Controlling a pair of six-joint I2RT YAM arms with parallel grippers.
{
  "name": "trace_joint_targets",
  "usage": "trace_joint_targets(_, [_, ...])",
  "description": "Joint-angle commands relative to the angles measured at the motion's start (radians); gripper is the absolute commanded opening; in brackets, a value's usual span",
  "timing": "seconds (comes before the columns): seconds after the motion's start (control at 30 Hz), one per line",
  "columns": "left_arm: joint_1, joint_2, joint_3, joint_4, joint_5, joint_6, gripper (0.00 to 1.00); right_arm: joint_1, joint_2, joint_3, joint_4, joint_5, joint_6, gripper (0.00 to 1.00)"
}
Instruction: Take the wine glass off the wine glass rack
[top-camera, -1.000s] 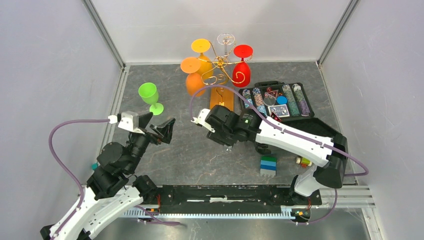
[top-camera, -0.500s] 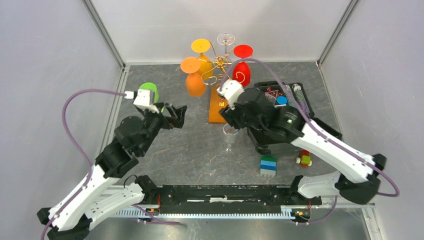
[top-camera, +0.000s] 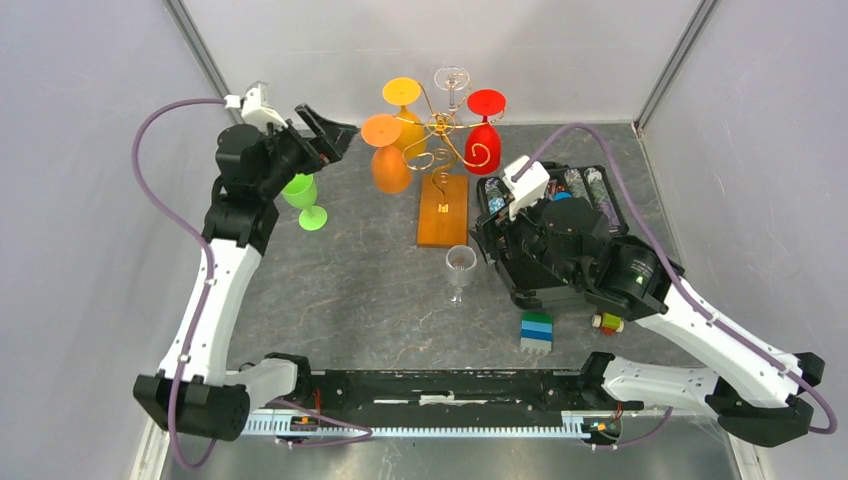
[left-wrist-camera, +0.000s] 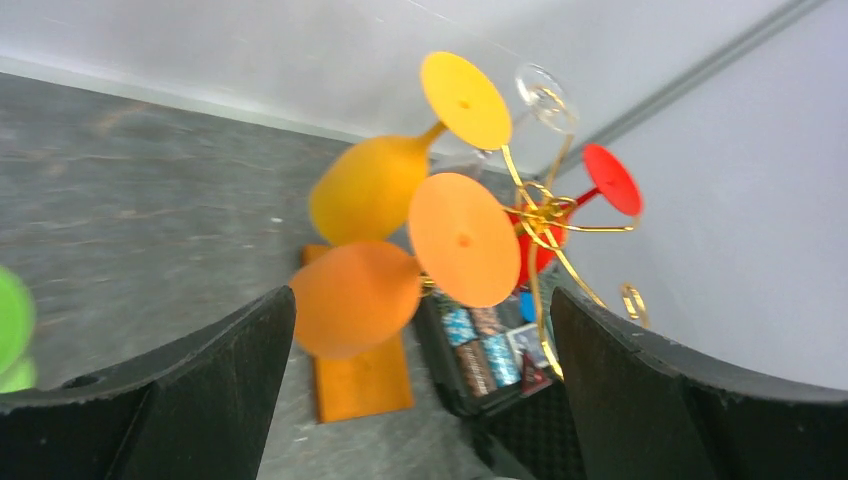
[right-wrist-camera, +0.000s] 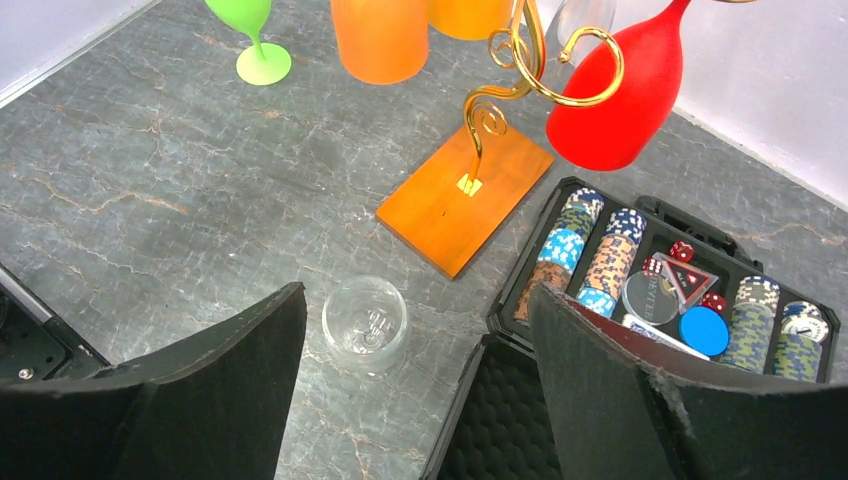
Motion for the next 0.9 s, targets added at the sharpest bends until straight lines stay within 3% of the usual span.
trace_joint_targets(0.0, [0.021, 0.075, 0.025, 0.174, 0.301, -0.183, 1.00, -0.005, -0.032, -0.023, 0.078, 0.010, 0.018, 0.86])
trace_joint_targets(0.23, [0.022, 0.148, 0.002, 0.252, 0.338, -0.244, 0.93, -0.004, -0.064, -0.056, 0.117, -0.001, 0.008, 0.86])
trace_joint_targets(0.53, [0.022, 0.225, -0.012, 0.309, 0.364, -0.292, 0.63, -0.004, -0.075, -0.075, 0.131, -0.002, 0.019, 0.86])
trace_joint_targets(0.7, [0.022, 0.249, -0.020, 0.311, 0.351, -0.300, 0.54, -0.004, -0.081, -0.081, 0.138, 0.003, 0.022, 0.86])
trace_joint_targets(0.87, [0.021, 0.259, -0.021, 0.327, 0.350, -0.322, 0.32, -0.004, -0.083, -0.088, 0.145, 0.004, 0.025, 0.86])
